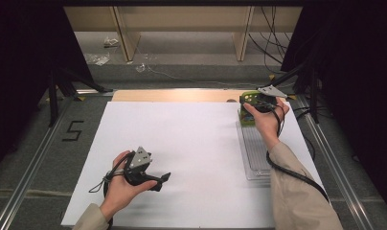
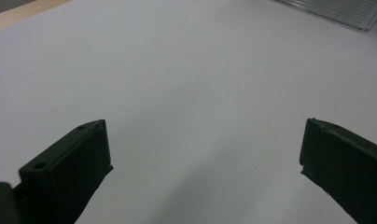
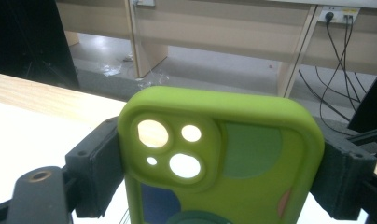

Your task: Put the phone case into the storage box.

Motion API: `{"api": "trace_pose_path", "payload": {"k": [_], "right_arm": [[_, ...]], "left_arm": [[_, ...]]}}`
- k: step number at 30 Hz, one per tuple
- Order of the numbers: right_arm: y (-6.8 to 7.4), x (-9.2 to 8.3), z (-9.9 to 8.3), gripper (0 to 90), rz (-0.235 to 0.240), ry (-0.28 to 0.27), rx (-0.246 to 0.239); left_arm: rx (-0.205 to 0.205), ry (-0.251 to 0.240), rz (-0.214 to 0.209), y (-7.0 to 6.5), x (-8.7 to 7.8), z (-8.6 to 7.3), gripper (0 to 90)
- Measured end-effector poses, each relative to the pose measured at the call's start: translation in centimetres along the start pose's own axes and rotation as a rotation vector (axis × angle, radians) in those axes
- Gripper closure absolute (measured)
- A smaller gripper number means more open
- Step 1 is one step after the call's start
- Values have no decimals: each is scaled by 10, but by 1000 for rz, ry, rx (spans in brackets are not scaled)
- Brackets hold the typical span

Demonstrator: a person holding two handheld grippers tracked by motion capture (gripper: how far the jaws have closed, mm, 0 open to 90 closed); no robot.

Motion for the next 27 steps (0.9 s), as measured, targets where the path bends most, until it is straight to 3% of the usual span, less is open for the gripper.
{"api": "trace_pose_path", "payload": {"k": [27], "right_arm": [[-1, 2, -1, 156, -24, -9, 4]], "left_arm": [[0, -3, 3, 0, 0, 0, 11]]}}
Point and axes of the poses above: each handheld gripper's, and its own axes: x roughly forward along the jaws, z roughly out of its top, y roughly to its left, the point moved 2 cm from there along x, roughly forward along the jaws, and after that the axes turned 8 degrees about z, right-handed, at the moved point
